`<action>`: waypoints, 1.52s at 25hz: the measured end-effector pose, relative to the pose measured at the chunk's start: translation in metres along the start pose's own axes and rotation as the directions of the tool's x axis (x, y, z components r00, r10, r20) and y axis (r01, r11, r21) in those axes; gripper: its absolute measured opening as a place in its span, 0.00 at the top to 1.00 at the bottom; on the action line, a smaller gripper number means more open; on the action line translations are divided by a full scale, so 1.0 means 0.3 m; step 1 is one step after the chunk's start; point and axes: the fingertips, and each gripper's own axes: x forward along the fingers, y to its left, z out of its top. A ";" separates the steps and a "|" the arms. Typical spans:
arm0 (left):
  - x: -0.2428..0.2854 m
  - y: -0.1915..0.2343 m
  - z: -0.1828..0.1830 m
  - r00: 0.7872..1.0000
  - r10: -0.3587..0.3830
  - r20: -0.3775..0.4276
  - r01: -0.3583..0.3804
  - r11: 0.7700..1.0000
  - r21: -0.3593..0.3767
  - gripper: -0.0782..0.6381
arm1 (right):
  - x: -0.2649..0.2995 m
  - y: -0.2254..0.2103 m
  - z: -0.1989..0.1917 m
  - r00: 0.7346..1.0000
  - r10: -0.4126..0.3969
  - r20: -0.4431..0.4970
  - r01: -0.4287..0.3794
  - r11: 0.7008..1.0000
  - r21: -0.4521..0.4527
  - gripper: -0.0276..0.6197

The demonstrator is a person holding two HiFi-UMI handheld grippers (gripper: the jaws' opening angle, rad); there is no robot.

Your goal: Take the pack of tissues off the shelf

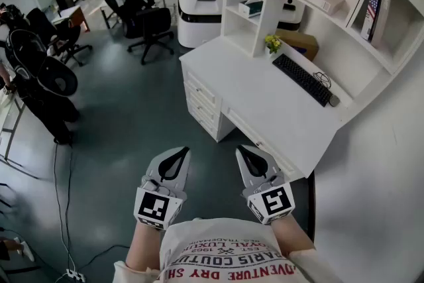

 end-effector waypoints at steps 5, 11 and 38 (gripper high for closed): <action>-0.018 0.037 0.008 1.000 0.002 0.009 -0.002 1.000 -0.005 0.88 | 0.025 0.035 0.012 1.000 0.002 0.008 -0.002 1.000 -0.001 0.95; -0.065 0.079 -0.021 1.000 -0.007 0.003 0.007 1.000 -0.014 0.88 | 0.063 0.084 0.009 1.000 -0.013 -0.003 0.013 1.000 0.008 0.95; 0.242 0.551 -0.170 0.997 0.071 -0.029 -0.073 0.992 -0.103 0.33 | 0.536 -0.176 -0.119 0.993 -0.115 -0.005 0.115 0.992 0.054 0.95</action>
